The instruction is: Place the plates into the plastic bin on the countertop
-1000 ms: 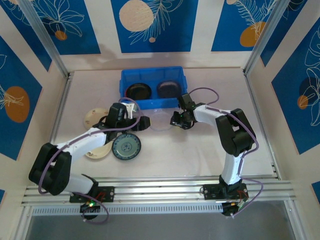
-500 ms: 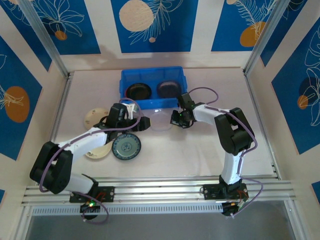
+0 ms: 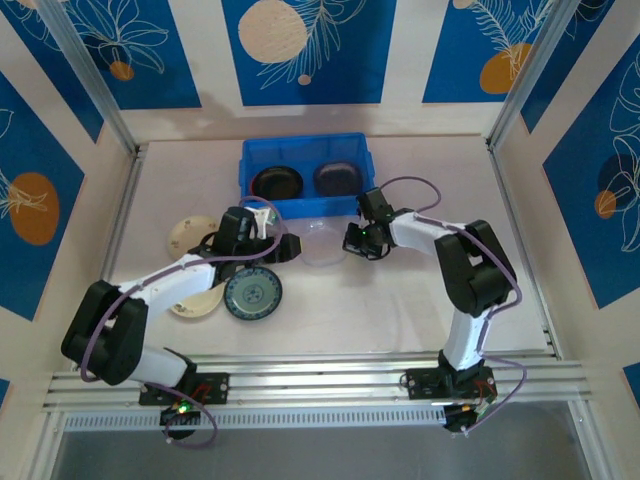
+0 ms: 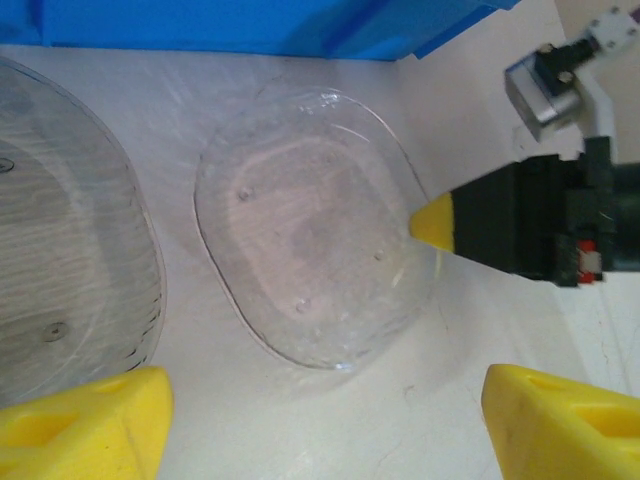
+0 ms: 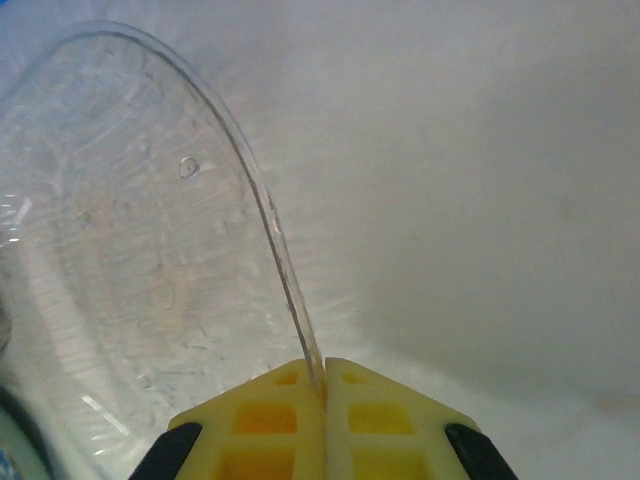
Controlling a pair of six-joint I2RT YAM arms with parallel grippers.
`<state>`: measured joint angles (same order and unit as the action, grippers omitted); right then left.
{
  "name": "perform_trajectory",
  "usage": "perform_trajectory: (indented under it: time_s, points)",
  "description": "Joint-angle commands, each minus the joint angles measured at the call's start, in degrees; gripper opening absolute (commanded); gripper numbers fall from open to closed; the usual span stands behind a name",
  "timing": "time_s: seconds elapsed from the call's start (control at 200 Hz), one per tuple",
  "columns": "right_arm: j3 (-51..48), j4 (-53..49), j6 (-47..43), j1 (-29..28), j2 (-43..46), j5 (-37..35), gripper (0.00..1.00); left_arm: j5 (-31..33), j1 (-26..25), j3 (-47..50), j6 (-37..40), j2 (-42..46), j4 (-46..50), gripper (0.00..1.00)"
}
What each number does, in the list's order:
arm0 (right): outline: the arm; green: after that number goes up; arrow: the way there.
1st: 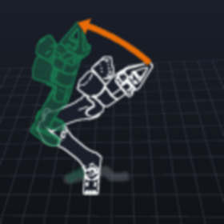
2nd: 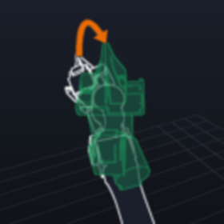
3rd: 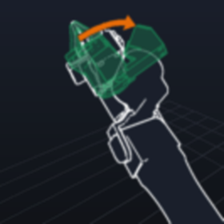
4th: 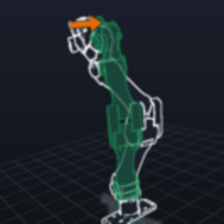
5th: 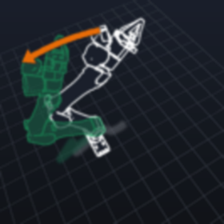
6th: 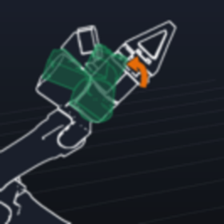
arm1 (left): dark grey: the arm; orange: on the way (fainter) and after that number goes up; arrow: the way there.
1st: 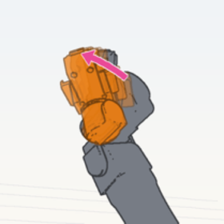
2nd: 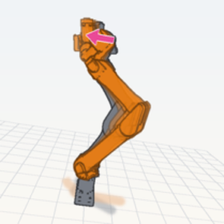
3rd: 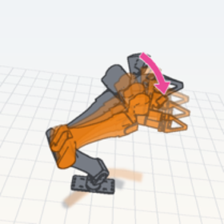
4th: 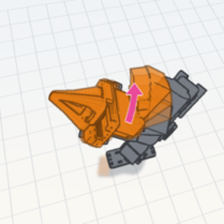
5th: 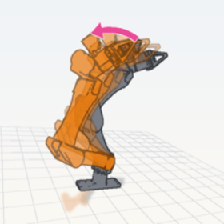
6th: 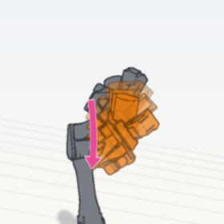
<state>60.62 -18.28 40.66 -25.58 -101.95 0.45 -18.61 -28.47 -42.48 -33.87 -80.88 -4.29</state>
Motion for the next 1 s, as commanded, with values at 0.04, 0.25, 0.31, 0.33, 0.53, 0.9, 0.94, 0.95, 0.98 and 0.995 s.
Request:
perform_trajectory:
  time_s: [0.04, 0.25, 0.31, 0.33, 0.53, 0.9, 0.94, 0.95, 0.98, 0.995]
  points:
    - [-1.6, -3.1, -0.1, -0.9, 7.2, 1.2, 0.0, -0.8, -0.6, -0.1, -1.3, -1.2, -2.1, 0.79]
    - [-0.8, -4.5, 0.3, -2.9, 11.1, 2.4, 0.0, -1.1, -0.5, -0.4, -2.3, -1.9, -3.0, 0.69]
    - [-0.6, -4.4, 0.3, -3.4, 11.7, 2.9, 0.0, -1.3, -0.5, -0.5, -2.4, -2.1, -3.2, 0.64]
    - [-0.6, -4.4, 0.3, -3.5, 11.8, 3.2, 0.0, -1.3, -0.4, -0.7, -2.4, -2.2, -3.2, 0.61]
    - [0.3, -4.5, 0.0, -4.0, 13.3, 3.7, 0.0, -0.5, -0.3, -1.0, -3.2, -2.1, -2.8, 0.4]
    - [-0.2, -3.0, 0.5, -4.2, 15.5, 5.1, 0.0, -1.0, -0.2, -2.3, -3.5, -2.8, -2.4, 0.27]
    - [-0.1, -3.1, 0.5, -4.3, 15.8, 5.1, 0.0, -1.1, -0.2, -2.6, -3.5, -3.0, -2.2, 0.28]
    - [-0.2, -3.1, 0.6, -4.3, 15.9, 5.1, 0.0, -1.1, -0.2, -2.6, -3.5, -3.0, -2.2, 0.29]
    - [-0.1, -3.1, 0.6, -4.2, 16.0, 5.1, 0.0, -1.0, -0.2, -2.7, -3.6, -3.2, -2.1, 0.33]
    - [-0.1, -3.1, 0.5, -4.3, 16.1, 5.1, 0.0, -0.9, -0.2, -2.8, -3.6, -3.3, -2.1, 0.36]
